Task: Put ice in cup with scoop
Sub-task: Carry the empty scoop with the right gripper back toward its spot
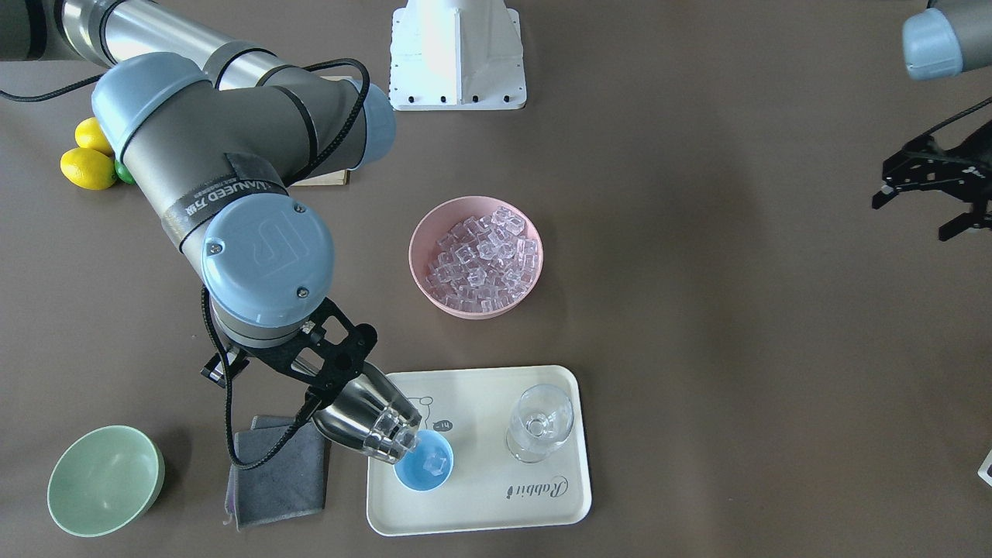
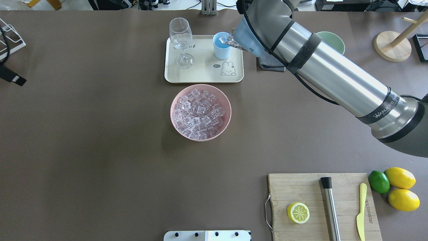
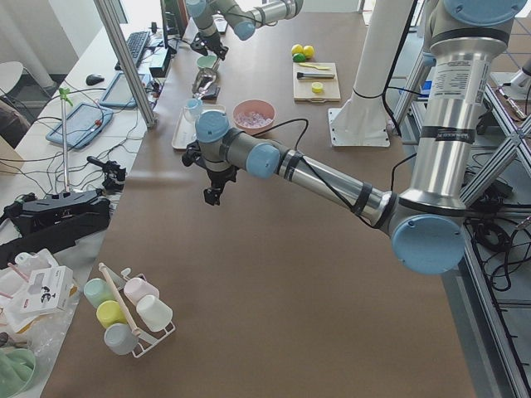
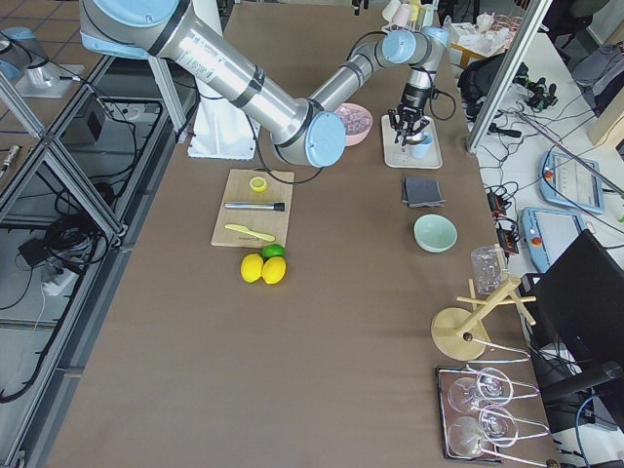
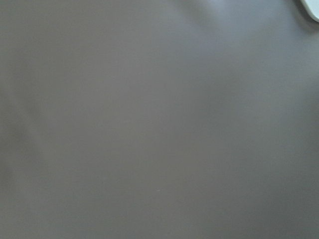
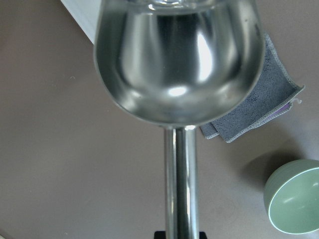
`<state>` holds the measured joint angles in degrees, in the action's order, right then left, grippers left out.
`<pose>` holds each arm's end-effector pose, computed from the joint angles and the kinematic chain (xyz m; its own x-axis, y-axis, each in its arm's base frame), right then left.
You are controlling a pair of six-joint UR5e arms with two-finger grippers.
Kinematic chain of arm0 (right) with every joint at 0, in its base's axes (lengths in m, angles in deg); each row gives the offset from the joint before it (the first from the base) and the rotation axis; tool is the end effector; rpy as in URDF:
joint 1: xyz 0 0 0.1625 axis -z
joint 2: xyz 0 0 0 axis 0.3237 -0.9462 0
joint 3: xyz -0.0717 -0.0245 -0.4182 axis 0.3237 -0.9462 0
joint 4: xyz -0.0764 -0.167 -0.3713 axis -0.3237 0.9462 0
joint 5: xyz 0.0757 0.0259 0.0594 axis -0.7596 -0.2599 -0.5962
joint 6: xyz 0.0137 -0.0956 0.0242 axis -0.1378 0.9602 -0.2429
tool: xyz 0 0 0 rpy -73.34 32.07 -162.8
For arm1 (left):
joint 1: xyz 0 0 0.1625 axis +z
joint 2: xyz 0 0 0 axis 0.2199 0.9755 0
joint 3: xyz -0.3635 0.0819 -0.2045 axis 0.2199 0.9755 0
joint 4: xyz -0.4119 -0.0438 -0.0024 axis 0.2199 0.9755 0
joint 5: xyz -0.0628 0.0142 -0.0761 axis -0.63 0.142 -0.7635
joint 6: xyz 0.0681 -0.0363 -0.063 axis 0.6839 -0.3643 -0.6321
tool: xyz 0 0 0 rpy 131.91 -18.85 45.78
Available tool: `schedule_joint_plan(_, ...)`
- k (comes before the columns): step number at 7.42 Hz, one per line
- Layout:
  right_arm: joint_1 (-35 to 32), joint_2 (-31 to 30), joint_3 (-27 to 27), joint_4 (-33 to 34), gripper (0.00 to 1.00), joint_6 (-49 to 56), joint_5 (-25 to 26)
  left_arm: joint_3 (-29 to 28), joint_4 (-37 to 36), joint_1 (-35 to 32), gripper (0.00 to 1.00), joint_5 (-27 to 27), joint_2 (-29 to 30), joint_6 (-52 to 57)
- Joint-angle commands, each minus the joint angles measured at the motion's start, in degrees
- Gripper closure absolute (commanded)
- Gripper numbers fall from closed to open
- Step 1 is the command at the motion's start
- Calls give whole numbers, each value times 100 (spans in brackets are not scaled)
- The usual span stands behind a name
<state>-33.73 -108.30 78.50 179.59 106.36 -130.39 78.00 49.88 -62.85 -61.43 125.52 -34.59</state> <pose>-0.3970 -0.6755 0.1849 0.4391 -0.8421 0.3133 0.8151 0.5200 0.2553 0.0761 -0.5255 0.4495 0.5520 0.4556 -0.6984 -0.2275 0.8881 0.3995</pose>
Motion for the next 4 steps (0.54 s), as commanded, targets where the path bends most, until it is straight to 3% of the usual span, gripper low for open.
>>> schedule_joint_plan(1, 14, 63, -19, 148, 100, 132, 142, -435, -10, -1065, 1, 12, -481, -69)
schedule_joint_plan(4, 23, 107, -72, 167, 100, 202, 239, -1236, -1, -1988, 1, 56, -841, 2)
